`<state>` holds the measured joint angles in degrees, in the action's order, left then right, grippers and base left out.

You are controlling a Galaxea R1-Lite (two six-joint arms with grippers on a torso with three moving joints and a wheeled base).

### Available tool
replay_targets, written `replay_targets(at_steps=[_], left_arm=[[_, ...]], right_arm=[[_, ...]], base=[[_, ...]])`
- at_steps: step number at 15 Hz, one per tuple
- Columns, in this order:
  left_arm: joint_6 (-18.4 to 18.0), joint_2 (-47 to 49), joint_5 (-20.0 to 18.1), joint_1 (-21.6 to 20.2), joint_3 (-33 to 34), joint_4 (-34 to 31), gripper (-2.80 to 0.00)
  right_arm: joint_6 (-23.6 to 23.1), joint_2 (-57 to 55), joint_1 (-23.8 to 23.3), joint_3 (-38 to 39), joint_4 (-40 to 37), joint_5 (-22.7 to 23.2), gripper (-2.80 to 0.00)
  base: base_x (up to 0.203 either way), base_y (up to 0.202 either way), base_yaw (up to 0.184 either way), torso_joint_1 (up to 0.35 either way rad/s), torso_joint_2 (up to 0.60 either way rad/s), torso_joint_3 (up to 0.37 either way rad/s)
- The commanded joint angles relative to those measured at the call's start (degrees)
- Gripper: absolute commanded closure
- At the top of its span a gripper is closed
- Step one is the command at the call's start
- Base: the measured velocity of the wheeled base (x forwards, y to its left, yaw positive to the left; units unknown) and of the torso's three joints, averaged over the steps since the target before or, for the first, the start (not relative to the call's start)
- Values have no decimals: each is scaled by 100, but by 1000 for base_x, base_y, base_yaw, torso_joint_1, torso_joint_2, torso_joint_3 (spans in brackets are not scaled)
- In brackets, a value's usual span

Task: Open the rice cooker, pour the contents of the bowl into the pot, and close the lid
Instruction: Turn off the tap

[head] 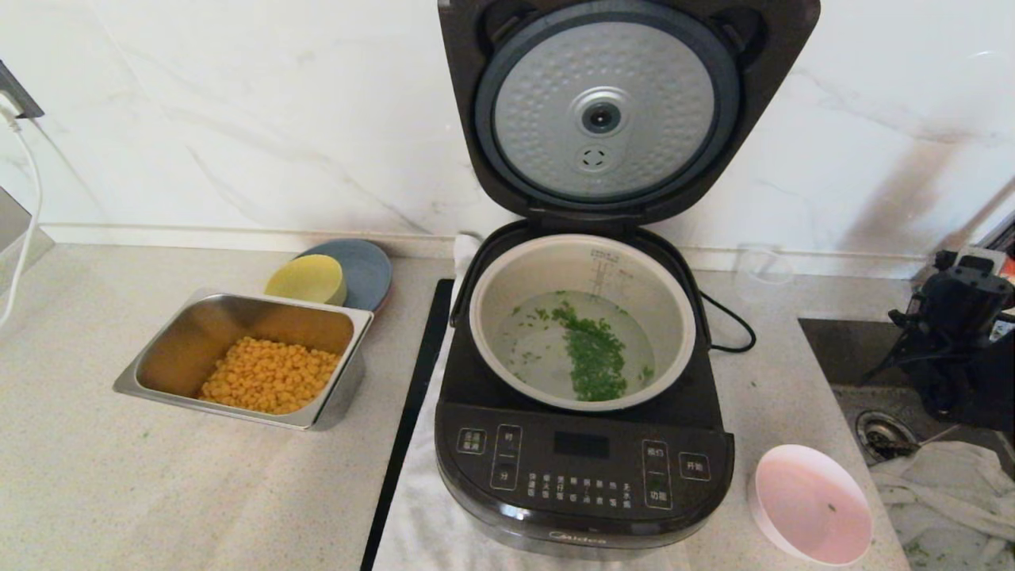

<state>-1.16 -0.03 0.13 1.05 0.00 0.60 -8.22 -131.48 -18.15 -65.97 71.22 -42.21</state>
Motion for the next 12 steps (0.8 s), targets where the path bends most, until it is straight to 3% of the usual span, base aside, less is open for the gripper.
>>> replay_targets(at_steps=[1,4,7,12], left_arm=[[2,-6,4,1,44,2,0],[1,-6,4,1,44,2,0],[-4,-6,4,1,44,2,0],[0,-6,4,1,44,2,0]], right_arm=[[19,599,185,596,132,-5,0],[-38,931,231,715,155,-52,0],[-73,866,58,683,159,-343,0],[-43,780,-242,711,190,-390,0]], base=[[0,0,0,0,0,0],[0,0,0,0,0,0],[0,0,0,0,0,0],[0,0,0,0,0,0]])
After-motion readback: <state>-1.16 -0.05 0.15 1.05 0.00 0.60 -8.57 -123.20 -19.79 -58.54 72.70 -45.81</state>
